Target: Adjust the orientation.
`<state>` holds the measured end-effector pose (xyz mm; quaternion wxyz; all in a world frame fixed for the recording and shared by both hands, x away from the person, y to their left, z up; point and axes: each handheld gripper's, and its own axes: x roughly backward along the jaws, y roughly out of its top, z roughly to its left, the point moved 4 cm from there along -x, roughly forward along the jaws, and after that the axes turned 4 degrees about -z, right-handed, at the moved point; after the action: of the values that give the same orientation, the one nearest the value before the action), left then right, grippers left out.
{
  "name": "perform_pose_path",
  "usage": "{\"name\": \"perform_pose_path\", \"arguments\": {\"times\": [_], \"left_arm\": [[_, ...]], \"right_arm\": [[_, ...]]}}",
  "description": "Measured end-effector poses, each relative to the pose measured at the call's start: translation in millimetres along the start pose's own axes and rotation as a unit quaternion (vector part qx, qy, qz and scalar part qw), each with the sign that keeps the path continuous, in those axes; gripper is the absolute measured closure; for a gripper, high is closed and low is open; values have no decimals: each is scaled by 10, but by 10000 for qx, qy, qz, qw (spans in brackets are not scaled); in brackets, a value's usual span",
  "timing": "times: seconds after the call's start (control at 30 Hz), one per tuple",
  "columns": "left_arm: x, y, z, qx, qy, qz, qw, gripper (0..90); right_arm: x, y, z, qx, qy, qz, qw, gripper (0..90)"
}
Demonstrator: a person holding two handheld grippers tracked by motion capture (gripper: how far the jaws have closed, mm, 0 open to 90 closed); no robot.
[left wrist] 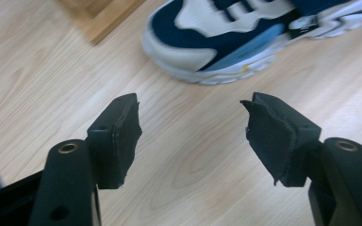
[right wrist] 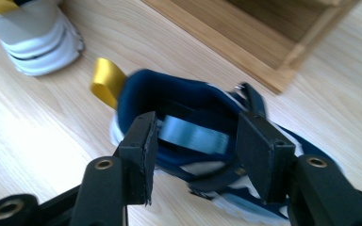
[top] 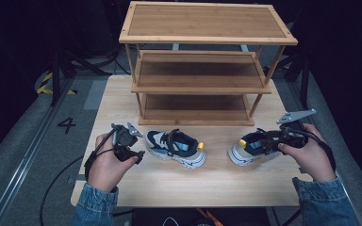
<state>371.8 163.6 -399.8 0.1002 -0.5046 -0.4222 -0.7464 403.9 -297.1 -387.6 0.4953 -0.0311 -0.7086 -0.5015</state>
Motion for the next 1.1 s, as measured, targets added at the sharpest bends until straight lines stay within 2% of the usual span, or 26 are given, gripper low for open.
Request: {"name": "perform_pose_path", "arguments": {"times": [0.1, 0.33, 0.63, 0.73, 1.0, 1.1], "left_arm": [[5, 4, 6, 53, -41, -51, 10000, 353], [-22, -33, 29, 131, -97, 67, 9998, 350], [-33, -27, 23, 118, -142, 51, 9998, 350], [-19, -29, 49, 246, -110, -29, 9996, 350], [-19, -57, 59, 451, -368, -282, 9979, 406], [-28, -60, 41, 541, -505, -356, 9966, 422]], "right_arm": [[-35, 9, 40, 68, 135, -37, 9999, 488], [-32, 1, 34, 47, 121, -68, 9999, 488], [-31, 5, 52, -2, 176, -99, 9998, 488], [-33, 7, 56, -21, 216, -109, 9997, 488], [-57, 59, 125, -107, 395, -325, 9986, 468], [-67, 94, 172, -23, 415, -417, 9983, 455]]}}
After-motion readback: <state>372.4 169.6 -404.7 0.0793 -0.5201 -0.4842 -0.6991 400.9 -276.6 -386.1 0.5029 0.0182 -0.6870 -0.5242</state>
